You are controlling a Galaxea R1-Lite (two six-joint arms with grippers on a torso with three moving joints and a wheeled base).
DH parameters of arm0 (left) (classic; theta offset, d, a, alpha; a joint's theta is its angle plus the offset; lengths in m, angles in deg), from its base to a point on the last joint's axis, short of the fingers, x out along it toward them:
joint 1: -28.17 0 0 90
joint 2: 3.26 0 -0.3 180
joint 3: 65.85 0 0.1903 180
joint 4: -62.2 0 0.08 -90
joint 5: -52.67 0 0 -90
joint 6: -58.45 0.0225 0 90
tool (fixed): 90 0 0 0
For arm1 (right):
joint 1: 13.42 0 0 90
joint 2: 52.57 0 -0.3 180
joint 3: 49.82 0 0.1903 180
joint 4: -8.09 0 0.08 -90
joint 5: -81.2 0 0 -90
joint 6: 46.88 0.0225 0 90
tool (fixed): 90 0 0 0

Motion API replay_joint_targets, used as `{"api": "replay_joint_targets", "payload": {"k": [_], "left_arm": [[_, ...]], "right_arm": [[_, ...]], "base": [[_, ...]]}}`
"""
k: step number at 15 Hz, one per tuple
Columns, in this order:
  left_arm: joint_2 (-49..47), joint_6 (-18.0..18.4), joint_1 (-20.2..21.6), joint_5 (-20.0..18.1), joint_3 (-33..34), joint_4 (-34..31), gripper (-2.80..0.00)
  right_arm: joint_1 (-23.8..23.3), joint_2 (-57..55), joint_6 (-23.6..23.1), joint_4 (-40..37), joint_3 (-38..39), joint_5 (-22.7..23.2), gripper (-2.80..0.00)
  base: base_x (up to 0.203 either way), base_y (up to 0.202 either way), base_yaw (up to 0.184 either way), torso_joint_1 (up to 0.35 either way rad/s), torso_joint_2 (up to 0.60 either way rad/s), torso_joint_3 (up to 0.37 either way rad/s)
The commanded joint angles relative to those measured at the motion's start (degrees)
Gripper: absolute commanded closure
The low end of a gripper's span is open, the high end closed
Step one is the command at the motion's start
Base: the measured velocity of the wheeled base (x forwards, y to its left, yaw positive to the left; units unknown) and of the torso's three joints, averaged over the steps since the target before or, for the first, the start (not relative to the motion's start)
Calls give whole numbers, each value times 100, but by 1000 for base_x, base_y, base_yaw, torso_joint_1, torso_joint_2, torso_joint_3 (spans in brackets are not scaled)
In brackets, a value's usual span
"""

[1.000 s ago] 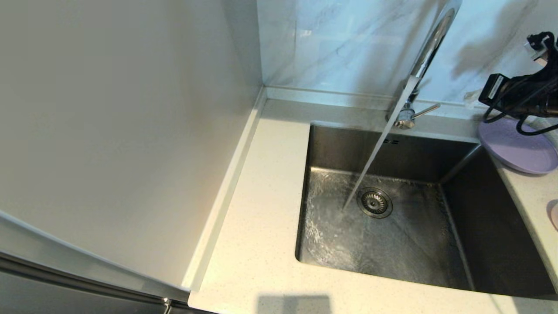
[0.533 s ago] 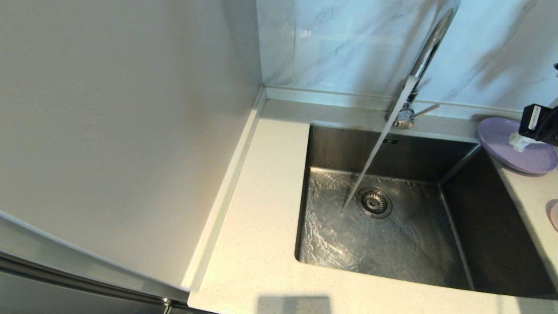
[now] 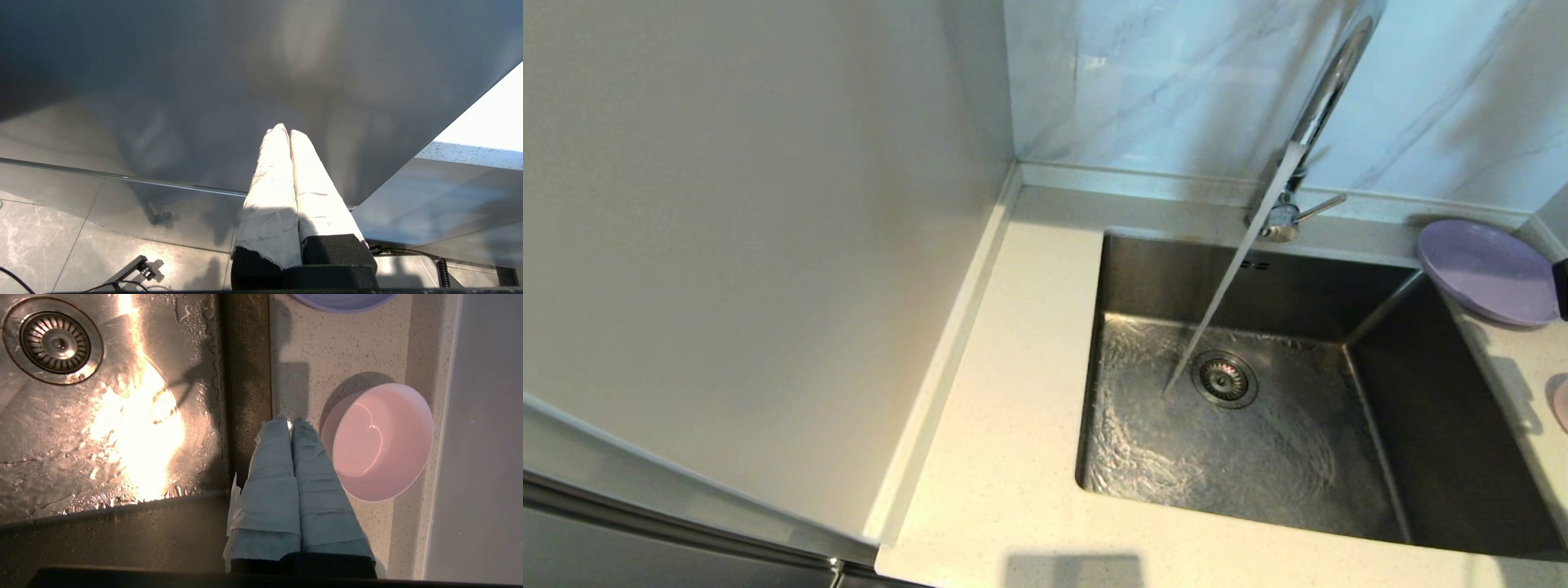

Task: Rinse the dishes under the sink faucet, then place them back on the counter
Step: Pick up the plate

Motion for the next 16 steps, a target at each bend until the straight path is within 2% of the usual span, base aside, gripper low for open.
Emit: {"api": "replay_joint_targets", "payload": {"k": [1,10,16], "left_arm": [[0,1,0,1,0,0,0],[0,1,0,1,0,0,0],[0,1,0,1,0,0,0]], "right_arm": [[-6,-133,-33,82,11,-66,0],[-69,-826,-267,973,-128,-252,0],[-85,-1011,-602,1067,-60,-341,0]], "base": [[0,0,0,0,0,0],[0,0,0,0,0,0],[0,0,0,0,0,0]]}}
